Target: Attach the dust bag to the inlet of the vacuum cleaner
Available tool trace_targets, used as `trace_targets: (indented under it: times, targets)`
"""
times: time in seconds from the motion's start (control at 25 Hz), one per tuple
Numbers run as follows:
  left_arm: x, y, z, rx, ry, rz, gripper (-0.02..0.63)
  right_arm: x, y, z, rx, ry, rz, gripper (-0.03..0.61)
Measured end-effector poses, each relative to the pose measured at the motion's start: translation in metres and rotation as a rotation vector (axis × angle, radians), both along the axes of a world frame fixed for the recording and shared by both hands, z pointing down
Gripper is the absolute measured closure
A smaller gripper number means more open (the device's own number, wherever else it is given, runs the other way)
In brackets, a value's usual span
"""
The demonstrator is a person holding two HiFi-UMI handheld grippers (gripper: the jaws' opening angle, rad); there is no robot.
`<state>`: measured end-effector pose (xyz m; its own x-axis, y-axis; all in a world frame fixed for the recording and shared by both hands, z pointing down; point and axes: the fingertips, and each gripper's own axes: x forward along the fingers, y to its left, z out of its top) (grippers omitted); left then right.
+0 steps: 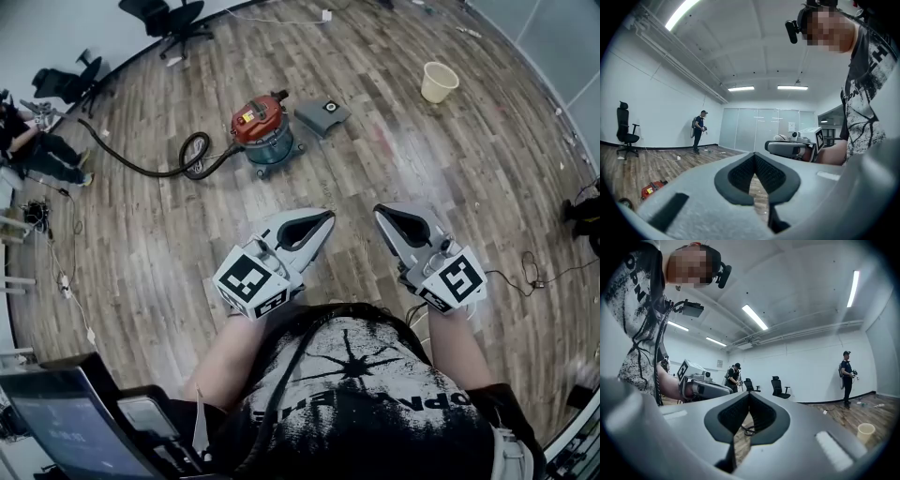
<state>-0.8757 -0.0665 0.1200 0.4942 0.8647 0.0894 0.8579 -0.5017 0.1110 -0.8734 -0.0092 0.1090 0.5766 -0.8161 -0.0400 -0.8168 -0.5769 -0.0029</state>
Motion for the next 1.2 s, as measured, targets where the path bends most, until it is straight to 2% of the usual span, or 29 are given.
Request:
trace_targets:
  times: [0.24,0.4,0.84,1.08,1.2]
  targets:
    - [-0.005,0.004,-0.001,0.001,0.006,0.010,0.609,-0.009,0.003,0.002,-0.019,0.010,-0.011,0.572]
    - [-0.007,0.002,0.003,0.003,0.008,0.027,0.609,-0.008,0.002,0.004,-0.020,0.039,0.037,0.572]
    - [-0.027,0.023,0.000,0.026,0.015,0.058,0.609,-0.026,0.034,0.015,-0.030,-0.003,0.087,0.572]
    - [-0.003,0.030,0.007,0.019,-0.013,0.114,0.609,-0.004,0.042,0.017,0.021,-0.029,0.123,0.572]
    - [0.023,0.034,0.015,0.012,-0.041,0.157,0.609,0.017,0.045,0.026,-0.008,-0.050,0.153,0.572]
